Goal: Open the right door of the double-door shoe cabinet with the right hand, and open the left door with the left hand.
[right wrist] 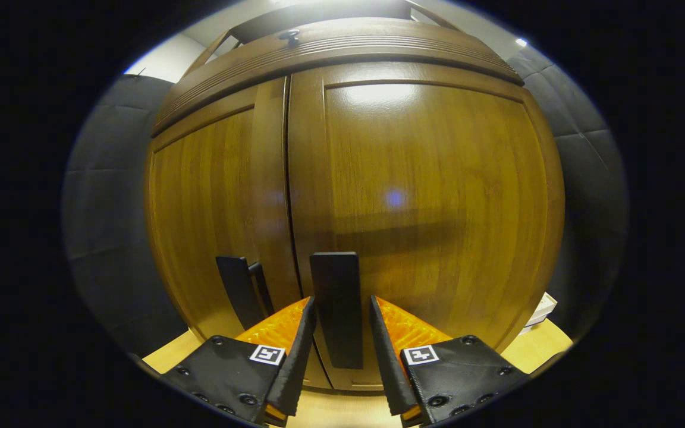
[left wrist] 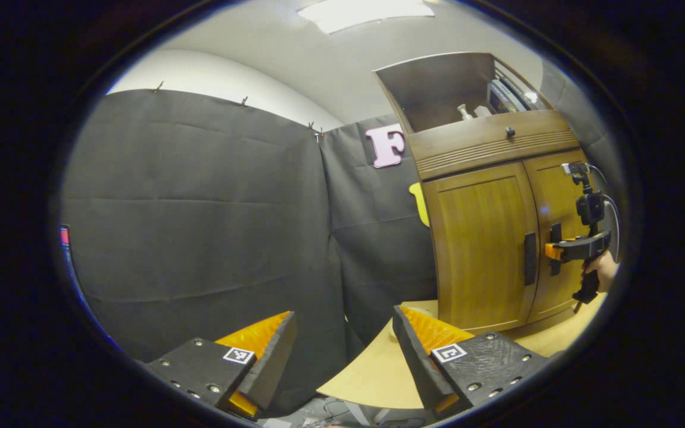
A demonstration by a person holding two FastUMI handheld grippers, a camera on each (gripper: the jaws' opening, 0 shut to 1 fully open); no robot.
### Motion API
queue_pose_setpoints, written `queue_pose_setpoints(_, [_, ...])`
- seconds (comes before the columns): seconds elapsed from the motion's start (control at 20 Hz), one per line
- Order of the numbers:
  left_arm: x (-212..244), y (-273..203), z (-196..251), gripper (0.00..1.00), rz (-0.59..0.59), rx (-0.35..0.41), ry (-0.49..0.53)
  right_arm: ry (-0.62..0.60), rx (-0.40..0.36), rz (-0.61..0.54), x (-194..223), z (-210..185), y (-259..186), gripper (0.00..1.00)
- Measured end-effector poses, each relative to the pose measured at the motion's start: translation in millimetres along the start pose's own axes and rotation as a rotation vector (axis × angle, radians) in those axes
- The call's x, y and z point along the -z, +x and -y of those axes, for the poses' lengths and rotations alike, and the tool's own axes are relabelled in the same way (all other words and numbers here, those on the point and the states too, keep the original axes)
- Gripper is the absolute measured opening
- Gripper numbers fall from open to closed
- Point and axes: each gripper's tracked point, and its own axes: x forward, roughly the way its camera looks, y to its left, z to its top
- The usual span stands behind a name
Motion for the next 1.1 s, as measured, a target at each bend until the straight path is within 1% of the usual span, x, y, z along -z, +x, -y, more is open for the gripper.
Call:
queue_pose_setpoints(0.05, [0,0,0,0.94,0.000,-0.001,-0.003,-0.019,0.015,0.000,-1,0,1,0.35])
queue_pose_setpoints(0.1, [1,-1,1,0.94,0.000,0.000,-0.007,-0.043,0.027,-0.002,-1,2,0,0.31])
queue_pose_setpoints(0.2, [3,-3,4,0.94,-0.001,0.010,-0.017,-0.037,0.035,-0.006,-1,4,-1,0.16])
queue_pose_setpoints(0.3, [3,-3,5,0.94,0.004,0.021,-0.025,-0.009,0.013,-0.012,1,1,-1,0.10])
queue_pose_setpoints(0.5, [3,-1,10,0.94,0.024,0.078,-0.047,-0.032,-0.020,-0.006,-8,3,-22,0.11])
queue_pose_setpoints(0.75, [4,7,22,0.94,0.055,0.192,-0.067,-0.014,-0.083,-0.017,-1,6,-72,0.10])
queue_pose_setpoints(0.8, [3,6,24,0.94,0.059,0.217,-0.070,-0.012,-0.085,-0.021,1,8,-81,0.10])
queue_pose_setpoints(0.85, [2,7,28,0.94,0.063,0.245,-0.075,-0.010,-0.087,-0.021,1,11,-92,0.09])
queue_pose_setpoints(0.95, [1,9,32,0.94,0.073,0.294,-0.079,-0.009,-0.087,-0.021,2,20,-113,0.11])
queue_pose_setpoints(1.05, [-1,11,37,0.94,0.085,0.344,-0.082,-0.013,-0.079,-0.021,11,37,-141,0.11])
queue_pose_setpoints(1.1, [-1,13,40,0.94,0.092,0.370,-0.084,-0.014,-0.073,-0.019,13,43,-151,0.12])
